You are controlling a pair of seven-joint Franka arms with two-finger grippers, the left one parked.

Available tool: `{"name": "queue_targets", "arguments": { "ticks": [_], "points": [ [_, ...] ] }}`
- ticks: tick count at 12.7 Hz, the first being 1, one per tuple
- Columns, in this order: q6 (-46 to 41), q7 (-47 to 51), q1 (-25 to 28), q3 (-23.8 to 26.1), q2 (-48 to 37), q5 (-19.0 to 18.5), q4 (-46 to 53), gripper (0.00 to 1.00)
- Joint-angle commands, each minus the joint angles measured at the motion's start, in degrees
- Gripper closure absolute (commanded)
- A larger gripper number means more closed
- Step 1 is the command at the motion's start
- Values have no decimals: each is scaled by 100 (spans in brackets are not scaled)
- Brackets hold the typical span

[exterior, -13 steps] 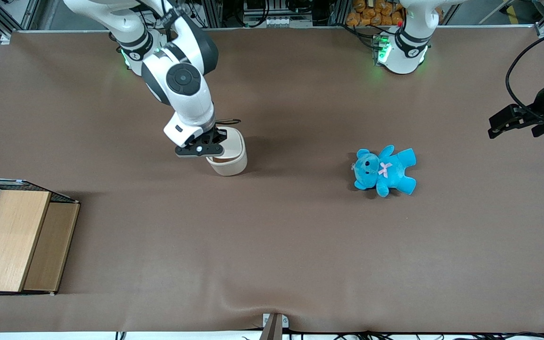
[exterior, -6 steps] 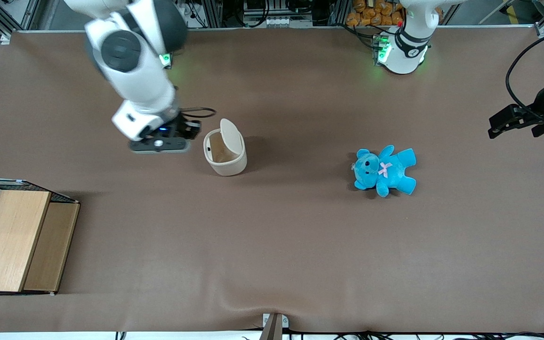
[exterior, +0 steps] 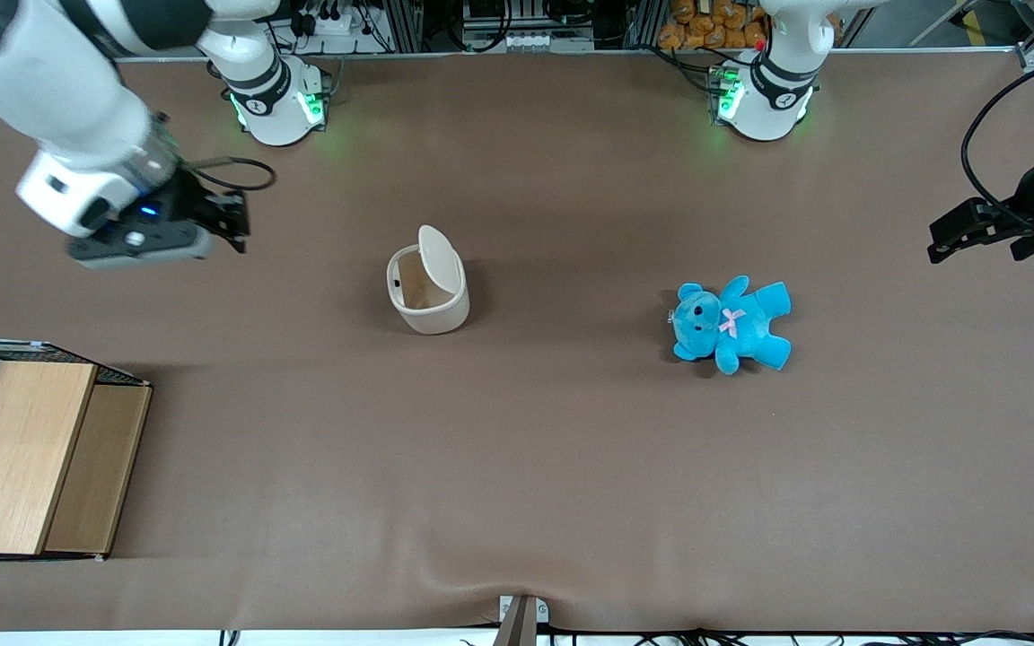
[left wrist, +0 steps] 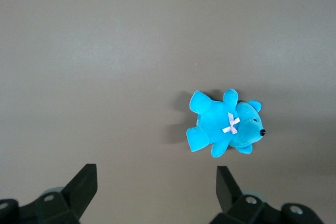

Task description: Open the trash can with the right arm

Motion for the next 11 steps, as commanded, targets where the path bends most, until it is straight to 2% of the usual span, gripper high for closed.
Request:
{"name": "queue_targets", "arguments": {
  "ticks": [1,6,11],
  "points": [
    [-127,-152,-37,-415,-328,80,-108,0],
    [-408,-642,24,-1014,-523,80,-13,0],
    [-567,-821,24,-1322,-566,106,138,0]
  ]
}}
